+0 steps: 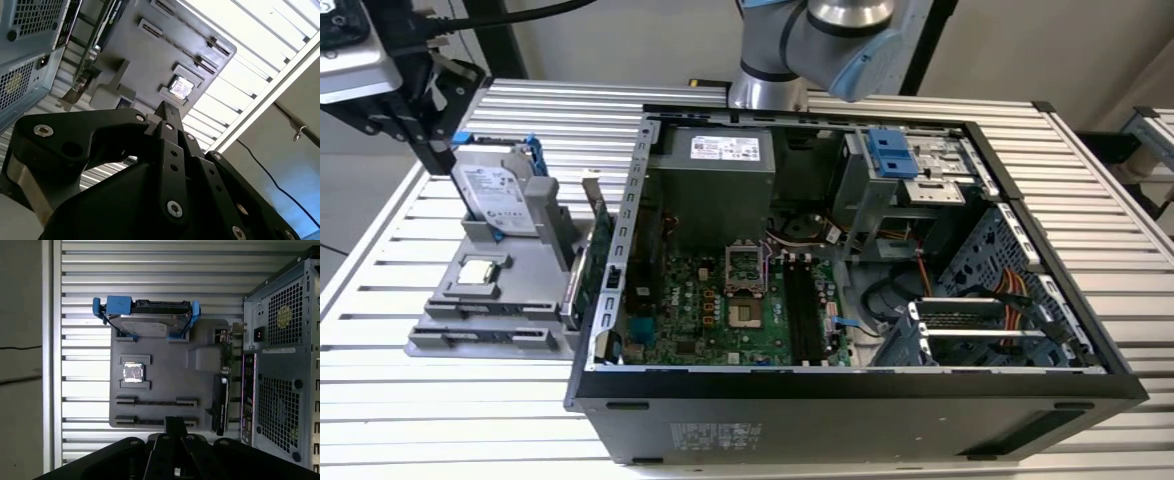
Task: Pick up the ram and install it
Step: 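Reach for the ram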
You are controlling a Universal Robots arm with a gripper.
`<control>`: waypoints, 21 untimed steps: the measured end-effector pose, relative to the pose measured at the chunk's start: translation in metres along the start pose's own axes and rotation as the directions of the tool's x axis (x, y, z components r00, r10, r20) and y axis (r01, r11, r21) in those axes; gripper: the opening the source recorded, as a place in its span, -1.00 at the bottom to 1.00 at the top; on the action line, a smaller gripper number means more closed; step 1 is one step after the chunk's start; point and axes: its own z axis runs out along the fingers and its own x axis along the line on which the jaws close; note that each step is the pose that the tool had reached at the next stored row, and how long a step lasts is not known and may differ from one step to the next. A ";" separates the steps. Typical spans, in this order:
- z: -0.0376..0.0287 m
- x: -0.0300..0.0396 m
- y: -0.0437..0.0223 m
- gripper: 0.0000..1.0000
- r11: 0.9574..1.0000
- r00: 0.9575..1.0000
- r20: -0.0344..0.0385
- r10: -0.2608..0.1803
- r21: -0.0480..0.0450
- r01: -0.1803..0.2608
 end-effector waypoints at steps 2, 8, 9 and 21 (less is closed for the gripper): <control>0.0001 0.0006 -0.0026 -1.00 1.000 1.000 0.000 0.000 0.000 0.000; 0.0002 0.0014 -0.0122 -1.00 1.000 1.000 -0.001 0.000 0.000 0.000; 0.0003 0.0015 -0.0141 -1.00 1.000 1.000 -0.001 0.001 0.000 -0.001; 0.0011 0.0026 -0.0254 -1.00 1.000 1.000 -0.002 0.001 0.000 -0.001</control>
